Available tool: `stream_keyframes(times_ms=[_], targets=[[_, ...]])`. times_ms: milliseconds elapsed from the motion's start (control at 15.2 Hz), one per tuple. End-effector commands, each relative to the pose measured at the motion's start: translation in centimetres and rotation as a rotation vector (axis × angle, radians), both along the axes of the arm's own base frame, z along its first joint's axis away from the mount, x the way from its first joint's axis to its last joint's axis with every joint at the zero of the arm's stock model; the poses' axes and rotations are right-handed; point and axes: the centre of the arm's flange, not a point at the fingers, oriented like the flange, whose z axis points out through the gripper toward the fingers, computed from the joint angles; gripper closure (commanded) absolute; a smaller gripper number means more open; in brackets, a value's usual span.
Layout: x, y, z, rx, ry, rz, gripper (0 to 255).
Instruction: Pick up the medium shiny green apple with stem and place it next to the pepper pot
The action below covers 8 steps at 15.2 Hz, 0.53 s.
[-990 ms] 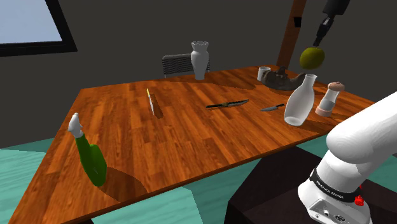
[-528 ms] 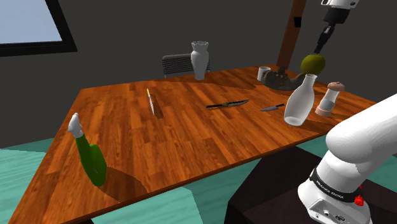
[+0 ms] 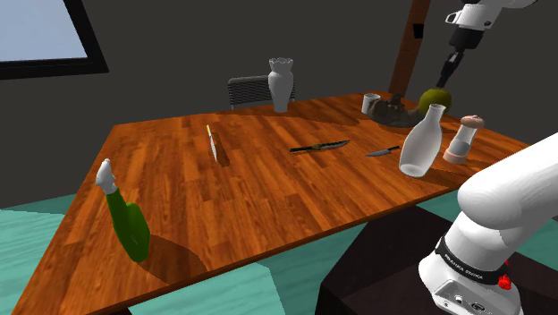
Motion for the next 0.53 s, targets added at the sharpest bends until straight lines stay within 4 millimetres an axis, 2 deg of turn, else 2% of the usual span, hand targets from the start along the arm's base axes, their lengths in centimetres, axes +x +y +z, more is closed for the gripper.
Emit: stream_keyframes(times_ms=[0, 462], targets=[[0.0, 0.0, -1.1, 0.000, 0.000, 0.000, 255], [0.0, 0.0, -4.8, 0.000, 0.000, 0.000, 255]])
